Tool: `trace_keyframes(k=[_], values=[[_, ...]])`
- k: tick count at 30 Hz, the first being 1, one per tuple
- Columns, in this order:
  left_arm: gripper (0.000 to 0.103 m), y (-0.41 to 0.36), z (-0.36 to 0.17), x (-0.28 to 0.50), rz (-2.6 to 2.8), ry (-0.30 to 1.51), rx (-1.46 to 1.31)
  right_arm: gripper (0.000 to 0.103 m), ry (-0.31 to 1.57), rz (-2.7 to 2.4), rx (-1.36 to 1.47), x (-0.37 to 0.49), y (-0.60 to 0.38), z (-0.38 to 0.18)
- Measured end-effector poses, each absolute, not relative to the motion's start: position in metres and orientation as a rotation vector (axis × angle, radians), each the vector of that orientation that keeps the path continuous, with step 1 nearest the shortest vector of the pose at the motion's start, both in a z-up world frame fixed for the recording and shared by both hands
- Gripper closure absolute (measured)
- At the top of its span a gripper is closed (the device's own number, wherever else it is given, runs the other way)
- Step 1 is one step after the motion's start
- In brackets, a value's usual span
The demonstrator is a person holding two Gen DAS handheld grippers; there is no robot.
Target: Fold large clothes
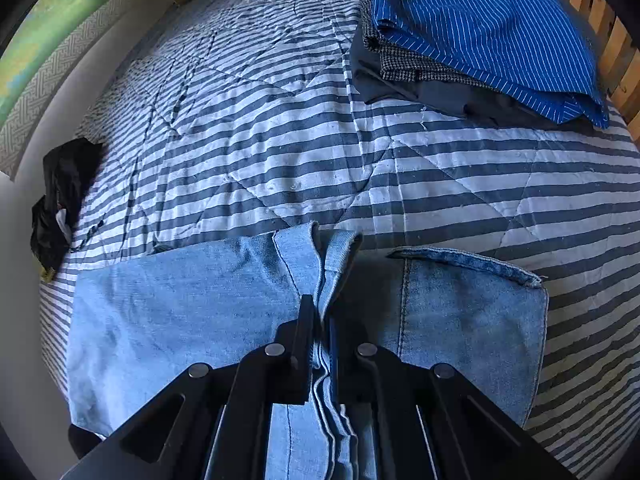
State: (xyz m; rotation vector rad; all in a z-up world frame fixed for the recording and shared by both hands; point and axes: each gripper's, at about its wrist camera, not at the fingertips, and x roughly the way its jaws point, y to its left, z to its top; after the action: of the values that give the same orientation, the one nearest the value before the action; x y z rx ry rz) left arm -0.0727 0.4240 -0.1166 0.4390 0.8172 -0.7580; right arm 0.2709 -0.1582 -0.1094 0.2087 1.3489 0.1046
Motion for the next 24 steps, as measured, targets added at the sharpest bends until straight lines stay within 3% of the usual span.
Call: trace_keyframes(k=[6,8,10,11,15,18,24], values=[[0.023,0.539,-0.105,-0.073,-0.462,0.873,0.348,0.096,1.356,0.032,0.148,0.273,-0.148,-0.104],[0.023,0.573,-0.108,-0.076,-0.354,0.873,0.338,0.09,1.362,0.0,0.171,0.273,-0.153,-0.103],[0.023,0.599,-0.111,-0.077,-0.298,0.887,0.291,0.071,1.346,-0.046,0.166,0.269,-0.158,-0.1],[0.023,0.608,-0.114,-0.076,-0.283,0.898,0.269,0.069,1.338,-0.057,0.177,0.264,-0.162,-0.098],[0.023,0.61,-0.118,-0.072,-0.279,0.897,0.242,0.066,1.316,-0.106,0.214,0.232,-0.178,-0.084],[0.017,0.596,-0.12,-0.066,-0.293,0.878,0.233,0.066,1.283,-0.074,0.209,0.194,-0.174,-0.069],[0.017,0.579,-0.138,-0.048,-0.284,0.899,0.268,0.066,1.275,0.135,0.079,0.127,-0.111,-0.061]])
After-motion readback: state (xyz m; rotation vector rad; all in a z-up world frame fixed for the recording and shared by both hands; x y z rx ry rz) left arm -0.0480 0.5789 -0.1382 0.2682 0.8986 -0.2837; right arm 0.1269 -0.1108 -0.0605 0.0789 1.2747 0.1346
